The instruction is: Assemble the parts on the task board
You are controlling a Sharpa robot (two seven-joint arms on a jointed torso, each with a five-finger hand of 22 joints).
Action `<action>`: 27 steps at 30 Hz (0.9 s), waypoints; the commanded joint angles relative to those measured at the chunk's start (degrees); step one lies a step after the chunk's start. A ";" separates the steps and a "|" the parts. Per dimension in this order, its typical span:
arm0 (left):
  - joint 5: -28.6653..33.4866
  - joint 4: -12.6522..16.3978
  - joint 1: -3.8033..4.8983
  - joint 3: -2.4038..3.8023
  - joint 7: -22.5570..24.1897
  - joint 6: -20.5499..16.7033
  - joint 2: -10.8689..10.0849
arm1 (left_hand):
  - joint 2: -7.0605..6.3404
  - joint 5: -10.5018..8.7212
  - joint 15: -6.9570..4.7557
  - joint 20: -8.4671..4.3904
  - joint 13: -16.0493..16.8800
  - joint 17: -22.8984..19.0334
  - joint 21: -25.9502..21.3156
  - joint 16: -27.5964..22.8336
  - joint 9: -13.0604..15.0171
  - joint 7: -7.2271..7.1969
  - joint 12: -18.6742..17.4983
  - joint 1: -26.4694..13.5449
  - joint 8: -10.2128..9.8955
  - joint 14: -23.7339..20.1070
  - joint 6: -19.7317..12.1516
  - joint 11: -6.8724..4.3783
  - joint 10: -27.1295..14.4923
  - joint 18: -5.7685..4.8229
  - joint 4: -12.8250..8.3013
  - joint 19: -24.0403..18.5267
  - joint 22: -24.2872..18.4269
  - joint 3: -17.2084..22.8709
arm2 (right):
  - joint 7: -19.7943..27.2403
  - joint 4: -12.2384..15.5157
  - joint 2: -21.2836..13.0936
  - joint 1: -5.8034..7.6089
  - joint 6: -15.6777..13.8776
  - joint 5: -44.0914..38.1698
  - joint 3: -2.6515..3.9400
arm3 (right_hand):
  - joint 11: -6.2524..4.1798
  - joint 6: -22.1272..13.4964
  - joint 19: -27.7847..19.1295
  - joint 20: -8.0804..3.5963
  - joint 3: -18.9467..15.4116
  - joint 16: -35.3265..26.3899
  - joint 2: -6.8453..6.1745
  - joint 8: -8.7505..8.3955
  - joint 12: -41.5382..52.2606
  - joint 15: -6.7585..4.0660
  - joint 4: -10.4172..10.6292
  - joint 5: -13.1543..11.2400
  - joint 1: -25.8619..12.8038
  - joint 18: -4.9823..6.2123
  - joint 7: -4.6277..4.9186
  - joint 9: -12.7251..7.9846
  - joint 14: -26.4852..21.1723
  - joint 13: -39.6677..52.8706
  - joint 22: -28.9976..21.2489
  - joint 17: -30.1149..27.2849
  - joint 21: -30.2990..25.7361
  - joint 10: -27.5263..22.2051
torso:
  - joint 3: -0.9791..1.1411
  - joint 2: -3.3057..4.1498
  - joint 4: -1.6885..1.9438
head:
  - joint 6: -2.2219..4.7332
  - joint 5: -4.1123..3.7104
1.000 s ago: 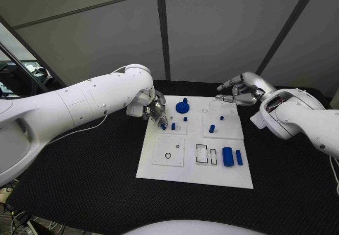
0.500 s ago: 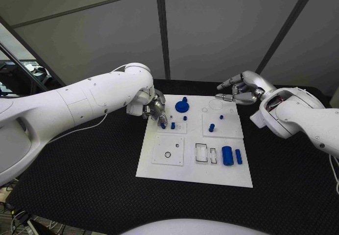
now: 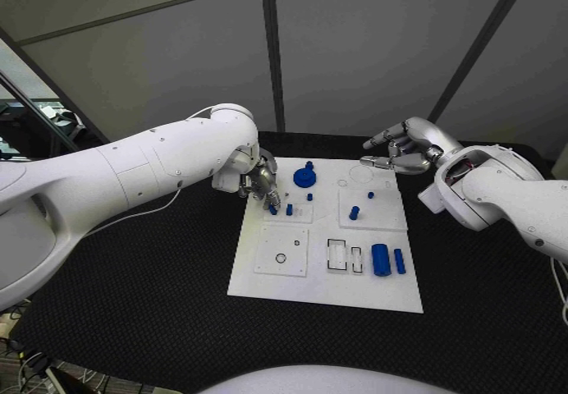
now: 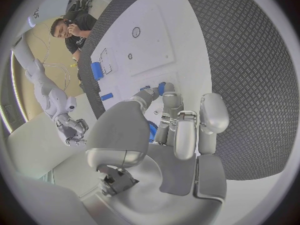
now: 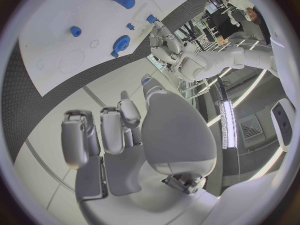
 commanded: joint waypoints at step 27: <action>1.88 -0.52 -0.36 -0.75 -0.54 1.65 1.08 | -0.12 -13.39 -0.63 -0.10 0.38 10.70 -1.41 0.30 3.66 -1.51 0.94 -4.00 -0.83 4.51 -1.51 -1.26 0.66 -0.53 -4.27 -0.06 0.78 10.86 | 0.53 0.27 0.08 0.10 0.15 0.09 0.03 | -0.24 0.35 3.58 -0.28 0.14 -0.17 0.07 -0.28 0.35 -0.43 0.02 -0.33 -0.27 0.23 0.00 -0.02 2.48 0.05 11.19 0.01 -0.15 0.11 | 0.01 -0.05 0.00 | -0.37 -0.19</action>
